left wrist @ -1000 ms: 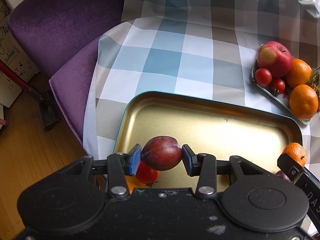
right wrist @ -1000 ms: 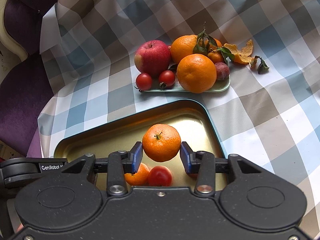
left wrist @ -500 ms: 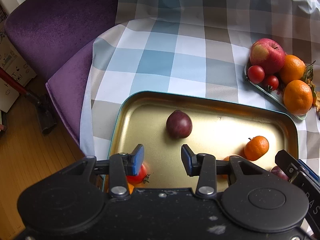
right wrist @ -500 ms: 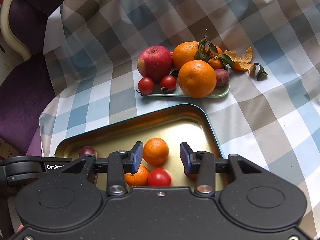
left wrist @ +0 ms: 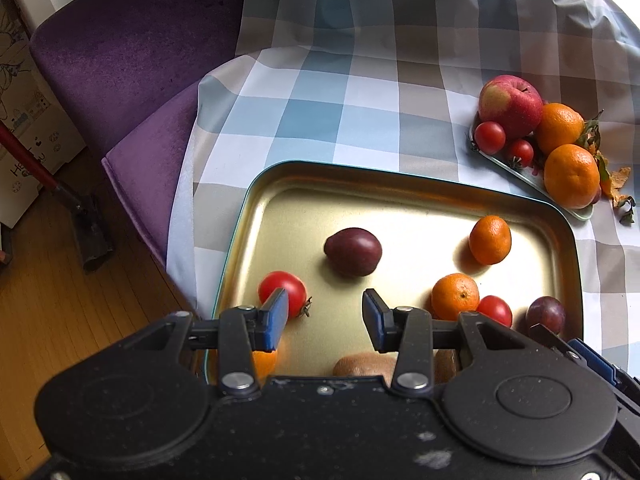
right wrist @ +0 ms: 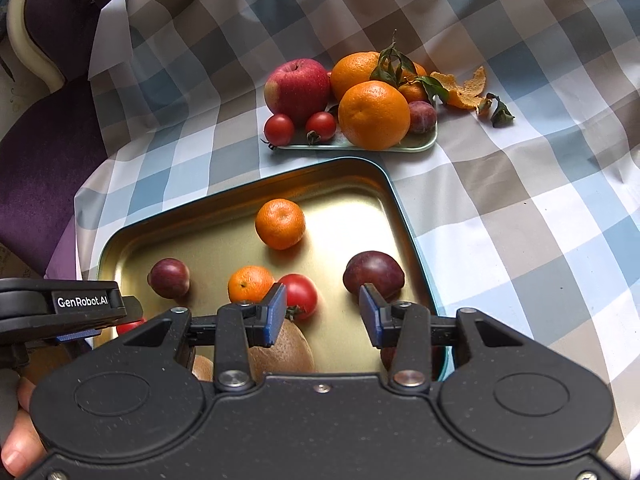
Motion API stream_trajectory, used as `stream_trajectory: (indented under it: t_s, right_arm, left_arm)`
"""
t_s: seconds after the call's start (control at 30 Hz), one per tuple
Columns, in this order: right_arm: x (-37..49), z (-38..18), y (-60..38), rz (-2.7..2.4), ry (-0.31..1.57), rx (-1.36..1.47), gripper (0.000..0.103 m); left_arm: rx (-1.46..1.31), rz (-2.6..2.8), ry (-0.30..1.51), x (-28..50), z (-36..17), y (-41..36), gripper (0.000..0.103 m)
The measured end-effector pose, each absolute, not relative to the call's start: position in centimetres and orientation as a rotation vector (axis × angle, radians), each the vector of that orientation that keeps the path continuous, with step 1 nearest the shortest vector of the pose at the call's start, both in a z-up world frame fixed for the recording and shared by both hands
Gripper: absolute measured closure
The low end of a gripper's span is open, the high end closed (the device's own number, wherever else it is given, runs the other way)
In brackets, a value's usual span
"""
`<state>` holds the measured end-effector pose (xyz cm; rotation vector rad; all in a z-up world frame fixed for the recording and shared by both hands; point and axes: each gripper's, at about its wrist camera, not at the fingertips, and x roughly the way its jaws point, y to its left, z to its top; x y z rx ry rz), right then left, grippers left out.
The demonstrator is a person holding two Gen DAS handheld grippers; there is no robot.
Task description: Organize fruits
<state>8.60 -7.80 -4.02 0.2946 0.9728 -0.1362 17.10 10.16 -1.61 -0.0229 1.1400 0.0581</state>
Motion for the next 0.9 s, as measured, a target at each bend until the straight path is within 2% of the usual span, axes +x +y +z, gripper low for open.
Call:
stream_trajectory:
  t_s: [0.9]
  right_arm:
    - [3.2, -2.5, -6.7, -0.102, 0.913, 0.148, 0.052]
  left_arm:
    - [0.023, 0.018, 0.982, 10.3, 0.1, 9.3, 0.059]
